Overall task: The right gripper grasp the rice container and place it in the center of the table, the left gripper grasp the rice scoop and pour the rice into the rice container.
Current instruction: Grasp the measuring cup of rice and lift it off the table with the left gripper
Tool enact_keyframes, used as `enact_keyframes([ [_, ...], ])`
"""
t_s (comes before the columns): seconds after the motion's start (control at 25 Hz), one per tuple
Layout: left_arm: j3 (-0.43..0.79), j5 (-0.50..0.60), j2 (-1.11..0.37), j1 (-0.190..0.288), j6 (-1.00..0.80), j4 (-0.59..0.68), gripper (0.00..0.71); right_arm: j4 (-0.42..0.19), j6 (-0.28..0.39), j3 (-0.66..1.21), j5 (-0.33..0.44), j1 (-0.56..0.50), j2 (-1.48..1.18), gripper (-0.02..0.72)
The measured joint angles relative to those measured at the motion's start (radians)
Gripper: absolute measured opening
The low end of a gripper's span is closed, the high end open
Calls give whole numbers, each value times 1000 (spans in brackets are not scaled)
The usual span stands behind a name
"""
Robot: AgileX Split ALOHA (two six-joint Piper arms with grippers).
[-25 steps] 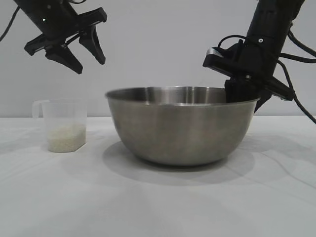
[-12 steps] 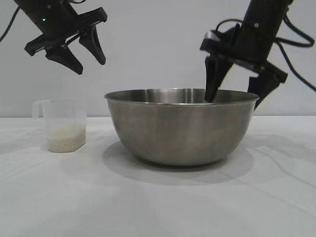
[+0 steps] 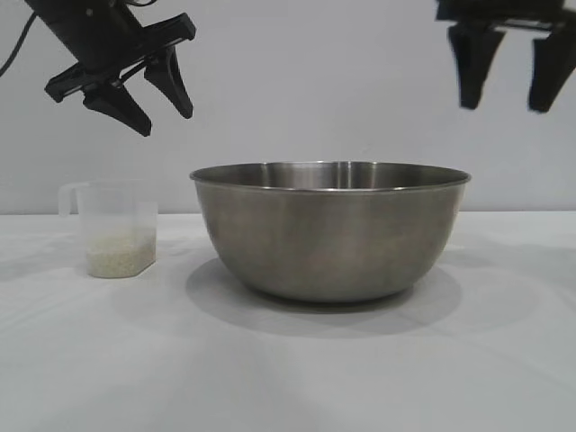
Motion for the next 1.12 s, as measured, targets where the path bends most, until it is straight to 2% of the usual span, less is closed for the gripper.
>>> enact_keyframes([
  [0.16,0,0,0,0,0,0,353,-8,9,111,2,-35,-177,554],
  [0.52,0,-2,0,0,0,15,353,-10,15,436,10,-36,-676,554],
  [0.88,0,0,0,0,0,22,353,-11,11,822,-57,-36,-1170,554],
  [1.12,0,0,0,0,0,22,353,-9,-14,1006,-111,-36,-1441,554],
])
